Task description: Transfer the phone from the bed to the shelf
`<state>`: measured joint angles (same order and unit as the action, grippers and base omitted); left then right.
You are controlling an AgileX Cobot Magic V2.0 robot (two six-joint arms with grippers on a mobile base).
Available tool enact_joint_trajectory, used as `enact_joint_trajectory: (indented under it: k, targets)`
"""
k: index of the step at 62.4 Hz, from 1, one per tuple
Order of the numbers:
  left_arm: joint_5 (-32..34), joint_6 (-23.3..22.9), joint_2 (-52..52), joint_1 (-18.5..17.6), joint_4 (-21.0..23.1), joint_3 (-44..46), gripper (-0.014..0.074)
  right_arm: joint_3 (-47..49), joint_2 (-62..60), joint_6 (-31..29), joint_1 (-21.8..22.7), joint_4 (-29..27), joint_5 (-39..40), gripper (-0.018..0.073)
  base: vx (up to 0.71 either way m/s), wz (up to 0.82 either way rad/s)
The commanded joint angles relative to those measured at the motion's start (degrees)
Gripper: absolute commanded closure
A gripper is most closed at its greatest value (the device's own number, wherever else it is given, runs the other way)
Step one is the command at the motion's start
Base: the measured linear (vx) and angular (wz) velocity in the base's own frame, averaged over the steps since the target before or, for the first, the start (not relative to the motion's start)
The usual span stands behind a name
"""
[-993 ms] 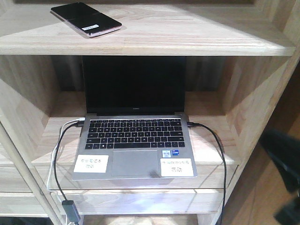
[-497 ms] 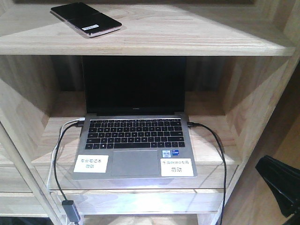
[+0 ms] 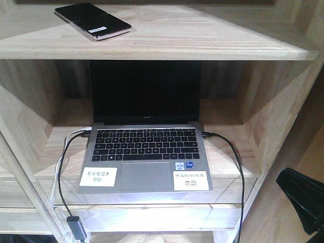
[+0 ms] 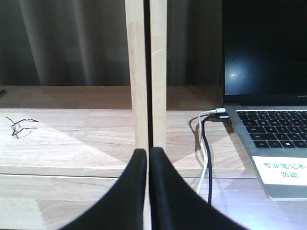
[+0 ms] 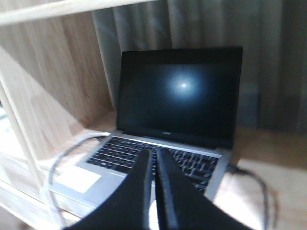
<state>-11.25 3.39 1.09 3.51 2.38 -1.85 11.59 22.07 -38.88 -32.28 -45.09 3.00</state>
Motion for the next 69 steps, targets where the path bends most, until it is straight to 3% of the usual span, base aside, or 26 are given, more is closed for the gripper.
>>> enact_joint_trajectory:
  k: [1,13,23,36,61,69]
  targets:
    - [4.0,0.0,0.5,0.0,0.5,-0.4,0.0595,1.6,0.4,6.4,0.2,8.7,3.4,0.0564,0.0,0.0]
    - [4.0,0.0,0.5,0.0,0.5,-0.4,0.0595,1.6,0.4,27.4,0.2,30.5,3.6,0.0564,0.0,0.0]
    - [4.0,0.0,0.5,0.0,0.5,-0.4,0.0595,1.6,0.4,34.5,1.5,40.1,3.6,0.0564,0.0,0.0]
    - [4.0,0.0,0.5,0.0,0.5,-0.4,0.0595,1.6,-1.4,36.5,9.3,42.3,2.0,0.0564,0.0,0.0]
    - [4.0,0.0,0.5,0.0,0.5,-0.4,0.0595,1.4,-15.3,36.2,28.5,45.1,-15.0,0.0564,0.0,0.0]
    - [4.0,0.0,0.5,0.0,0.5,-0.4,0.0595,-1.5,-19.3,36.0,33.1,45.1,-15.0,0.0564,0.0,0.0]
